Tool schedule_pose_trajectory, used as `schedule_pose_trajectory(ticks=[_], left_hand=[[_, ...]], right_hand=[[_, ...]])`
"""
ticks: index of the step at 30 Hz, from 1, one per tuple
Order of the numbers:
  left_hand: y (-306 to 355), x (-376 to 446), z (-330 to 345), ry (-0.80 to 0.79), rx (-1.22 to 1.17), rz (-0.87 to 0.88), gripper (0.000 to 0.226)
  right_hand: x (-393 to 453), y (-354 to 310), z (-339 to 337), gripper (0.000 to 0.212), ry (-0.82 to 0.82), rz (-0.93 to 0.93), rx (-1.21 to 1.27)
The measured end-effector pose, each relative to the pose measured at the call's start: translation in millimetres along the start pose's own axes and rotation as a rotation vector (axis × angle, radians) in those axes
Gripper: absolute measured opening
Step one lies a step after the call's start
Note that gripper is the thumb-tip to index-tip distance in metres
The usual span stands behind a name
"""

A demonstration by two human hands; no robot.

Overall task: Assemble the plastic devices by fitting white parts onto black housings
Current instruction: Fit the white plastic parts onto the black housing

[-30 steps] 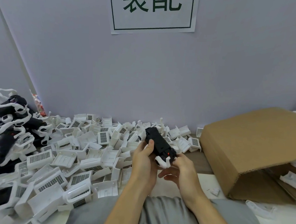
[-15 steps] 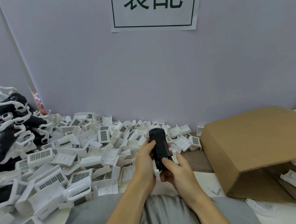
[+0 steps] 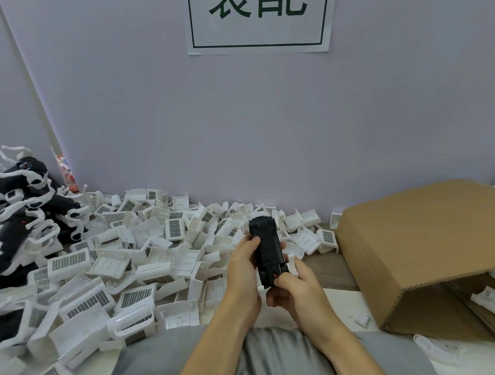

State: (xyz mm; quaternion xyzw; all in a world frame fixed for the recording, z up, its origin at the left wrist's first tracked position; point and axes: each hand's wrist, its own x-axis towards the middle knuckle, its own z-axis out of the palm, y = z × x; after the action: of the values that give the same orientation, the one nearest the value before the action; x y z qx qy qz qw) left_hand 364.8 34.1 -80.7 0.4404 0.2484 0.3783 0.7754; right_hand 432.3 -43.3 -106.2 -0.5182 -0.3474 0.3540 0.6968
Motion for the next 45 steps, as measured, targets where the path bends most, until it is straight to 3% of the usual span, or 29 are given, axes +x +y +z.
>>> schedule_pose_trajectory(ticks=[6, 8, 13, 24, 29, 45], left_hand=[[0.5, -0.7, 0.7, -0.017, 0.047, 0.021, 0.027], [0.9, -1.0, 1.2, -0.012, 0.047, 0.018, 0.026], [2.7, -3.1, 2.6, -0.029, 0.030, 0.033, 0.026], [1.2, -2.4, 3.2, -0.024, 0.019, 0.035, 0.027], [0.6, -0.3, 1.0, -0.029, 0.001, 0.044, 0.027], [-0.1, -1.8, 1.4, -0.038, 0.005, 0.061, 0.028]], right_hand=[[-0.9, 3.0, -0.5, 0.019, 0.044, -0.025, -0.125], [-1.4, 2.3, 0.6, 0.030, 0.060, -0.032, -0.138], [-2.7, 0.0, 1.3, 0.020, 0.054, -0.012, -0.123], [-1.5, 0.8, -0.8, 0.022, 0.012, 0.031, -0.089], [-1.0, 1.4, -2.3, 0.043, -0.033, 0.034, -0.090], [0.2, 4.0, -1.9, 0.020, 0.009, 0.020, -0.103]])
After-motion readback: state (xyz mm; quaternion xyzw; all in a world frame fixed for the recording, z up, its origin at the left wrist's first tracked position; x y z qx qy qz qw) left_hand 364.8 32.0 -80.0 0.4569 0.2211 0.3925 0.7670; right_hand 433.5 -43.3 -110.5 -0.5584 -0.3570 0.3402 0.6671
